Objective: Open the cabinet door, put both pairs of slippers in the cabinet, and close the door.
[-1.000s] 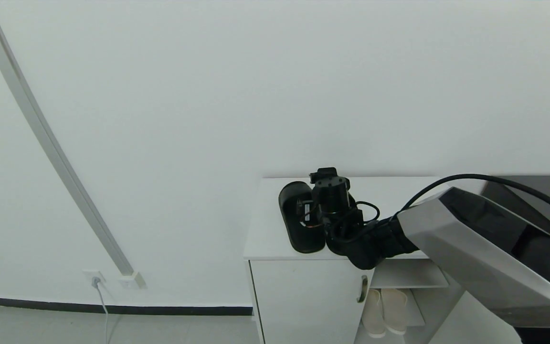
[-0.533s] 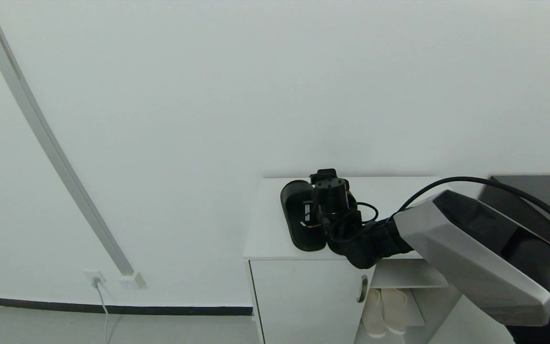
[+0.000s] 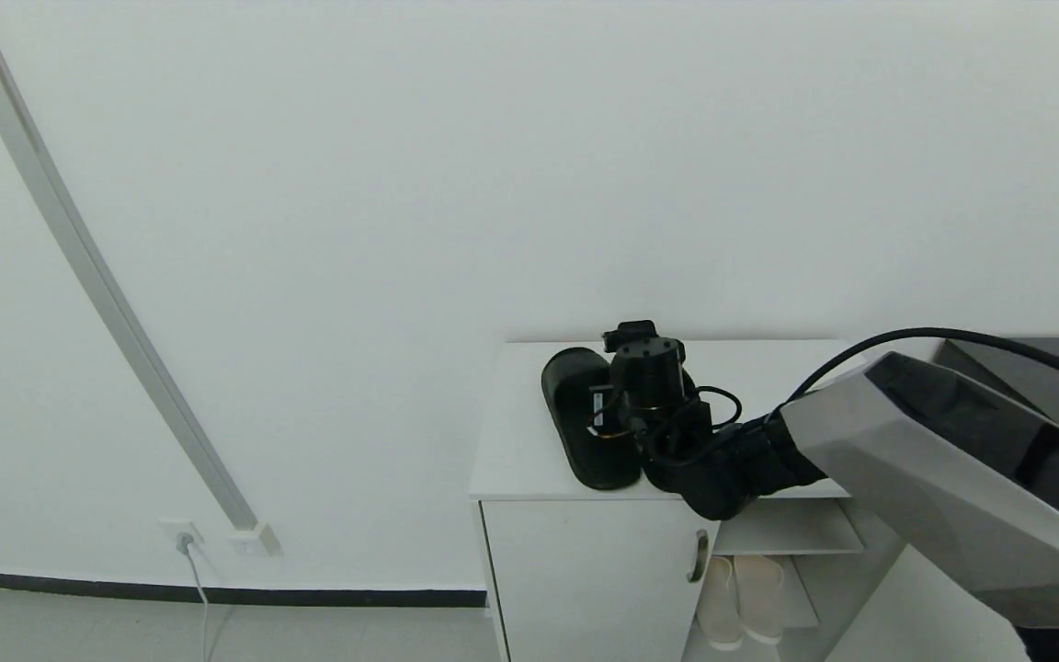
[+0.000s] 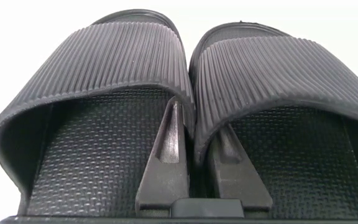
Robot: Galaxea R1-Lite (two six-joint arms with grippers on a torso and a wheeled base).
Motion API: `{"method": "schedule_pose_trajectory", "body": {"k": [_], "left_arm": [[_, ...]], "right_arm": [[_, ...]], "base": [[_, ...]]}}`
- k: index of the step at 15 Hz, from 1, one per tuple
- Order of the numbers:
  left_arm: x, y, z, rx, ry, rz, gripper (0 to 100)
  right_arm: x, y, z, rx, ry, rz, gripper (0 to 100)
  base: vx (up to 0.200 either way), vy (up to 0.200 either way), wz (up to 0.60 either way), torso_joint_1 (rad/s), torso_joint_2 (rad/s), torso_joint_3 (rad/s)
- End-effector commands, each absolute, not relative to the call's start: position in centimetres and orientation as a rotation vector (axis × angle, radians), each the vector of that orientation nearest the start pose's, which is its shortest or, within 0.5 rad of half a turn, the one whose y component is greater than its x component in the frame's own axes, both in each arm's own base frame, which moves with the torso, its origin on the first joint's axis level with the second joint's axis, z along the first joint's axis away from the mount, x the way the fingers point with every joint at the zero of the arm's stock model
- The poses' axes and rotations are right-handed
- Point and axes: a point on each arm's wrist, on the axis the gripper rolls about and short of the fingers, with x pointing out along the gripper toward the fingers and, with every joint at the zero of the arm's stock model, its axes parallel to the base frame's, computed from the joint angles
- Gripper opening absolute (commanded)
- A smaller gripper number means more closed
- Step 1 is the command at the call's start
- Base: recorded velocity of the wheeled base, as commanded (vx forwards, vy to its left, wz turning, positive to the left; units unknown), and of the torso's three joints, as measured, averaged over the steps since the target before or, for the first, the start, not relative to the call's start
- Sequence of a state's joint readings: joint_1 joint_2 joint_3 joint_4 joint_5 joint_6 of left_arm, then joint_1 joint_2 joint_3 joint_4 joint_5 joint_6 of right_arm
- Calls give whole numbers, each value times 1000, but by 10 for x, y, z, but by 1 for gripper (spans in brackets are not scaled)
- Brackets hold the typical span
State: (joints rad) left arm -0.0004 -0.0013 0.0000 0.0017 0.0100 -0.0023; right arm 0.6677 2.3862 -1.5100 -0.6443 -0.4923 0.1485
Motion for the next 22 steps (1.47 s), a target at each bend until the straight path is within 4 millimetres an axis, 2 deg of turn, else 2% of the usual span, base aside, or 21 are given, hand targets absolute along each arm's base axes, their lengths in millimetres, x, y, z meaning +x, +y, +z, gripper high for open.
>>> {"method": "schedule_pose_trajectory", "body": {"k": [1, 4, 8, 11, 13, 20, 22], "left_arm": [[-23, 0, 75, -3, 2, 9, 0], [-23, 0, 75, -2, 2, 9, 0], [-23, 0, 75, -2, 2, 9, 0], [-23, 0, 75, -3, 2, 9, 0], [-23, 0, 75, -3, 2, 11, 0], [-23, 0, 75, -2, 2, 9, 0], [-23, 0, 75, -3, 2, 9, 0]], "right_arm": [[345, 269, 143, 40, 171, 255, 0], [293, 230, 162, 24, 181, 370, 0], [233, 186, 172, 19, 223, 492, 0], [200, 175, 172, 11, 235, 543, 0], [191, 177, 169, 11, 245, 572, 0], [184, 185, 167, 3, 250, 604, 0], [183, 186, 167, 0, 254, 611, 0]], "base": [[0, 0, 0, 0, 0, 0], [0, 0, 0, 0, 0, 0], [0, 0, 0, 0, 0, 0], [0, 0, 0, 0, 0, 0], [0, 0, 0, 0, 0, 0], [0, 0, 0, 0, 0, 0], [-200, 0, 0, 10, 7, 0]]}}
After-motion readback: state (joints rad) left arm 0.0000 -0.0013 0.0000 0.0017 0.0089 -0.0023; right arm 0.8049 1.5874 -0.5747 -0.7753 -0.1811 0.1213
